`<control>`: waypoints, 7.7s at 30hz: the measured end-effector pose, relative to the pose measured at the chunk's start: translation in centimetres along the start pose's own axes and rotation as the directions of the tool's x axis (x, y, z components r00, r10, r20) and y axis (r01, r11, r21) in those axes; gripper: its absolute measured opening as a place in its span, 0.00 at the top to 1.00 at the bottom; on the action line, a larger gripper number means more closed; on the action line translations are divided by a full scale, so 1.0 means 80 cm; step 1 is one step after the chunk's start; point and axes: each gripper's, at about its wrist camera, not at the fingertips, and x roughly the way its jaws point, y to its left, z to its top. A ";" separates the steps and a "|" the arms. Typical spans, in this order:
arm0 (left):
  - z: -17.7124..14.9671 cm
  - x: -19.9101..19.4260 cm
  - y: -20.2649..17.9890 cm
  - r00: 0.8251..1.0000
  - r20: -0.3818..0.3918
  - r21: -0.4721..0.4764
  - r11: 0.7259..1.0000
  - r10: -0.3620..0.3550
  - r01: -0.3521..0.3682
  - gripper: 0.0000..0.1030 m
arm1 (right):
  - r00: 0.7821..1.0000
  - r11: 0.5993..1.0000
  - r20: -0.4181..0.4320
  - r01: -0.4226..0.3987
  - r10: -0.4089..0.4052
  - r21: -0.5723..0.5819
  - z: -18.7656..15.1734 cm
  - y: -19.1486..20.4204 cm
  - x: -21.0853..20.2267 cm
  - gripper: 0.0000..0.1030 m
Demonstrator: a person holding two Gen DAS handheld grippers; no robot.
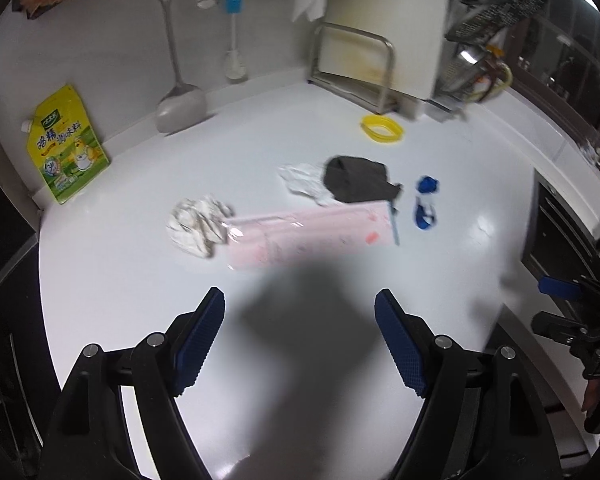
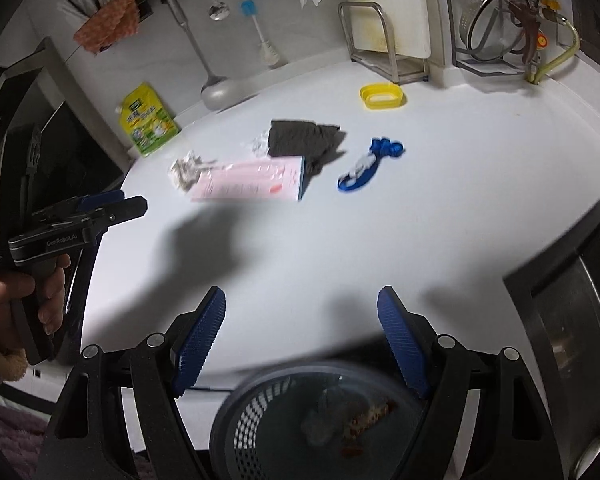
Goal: Collect trash
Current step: 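Move both grippers back over the counter toward the tissues, then grasp the crumpled clear plastic with the left gripper while the right grasps the blue clip, then carry the clear plastic and blue clip over the grey basket with both grippers, then open both grippers to drop the plastic and clip into the basket, then move both grippers back over the counter toward the grey cloth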
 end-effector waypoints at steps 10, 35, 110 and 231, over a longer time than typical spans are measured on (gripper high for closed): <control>0.049 0.058 0.075 0.999 -0.033 -0.068 0.997 0.040 -0.042 0.27 | 0.999 0.998 0.022 0.038 -0.039 0.045 0.067 -0.010 0.045 0.27; 0.080 0.161 0.124 0.986 -0.167 -0.077 0.997 -0.010 -0.003 0.68 | 0.988 0.981 -0.073 0.145 -0.137 0.127 0.143 -0.062 0.151 0.31; -0.045 -0.080 -0.063 0.996 0.056 0.002 0.997 -0.075 0.075 0.84 | 0.999 0.998 0.035 -0.025 0.027 -0.049 -0.014 0.004 -0.073 0.79; -0.120 -0.086 -0.171 0.995 -0.037 0.062 0.994 -0.089 0.092 0.32 | 0.996 0.994 -0.007 -0.087 0.087 -0.060 -0.123 -0.025 -0.118 0.34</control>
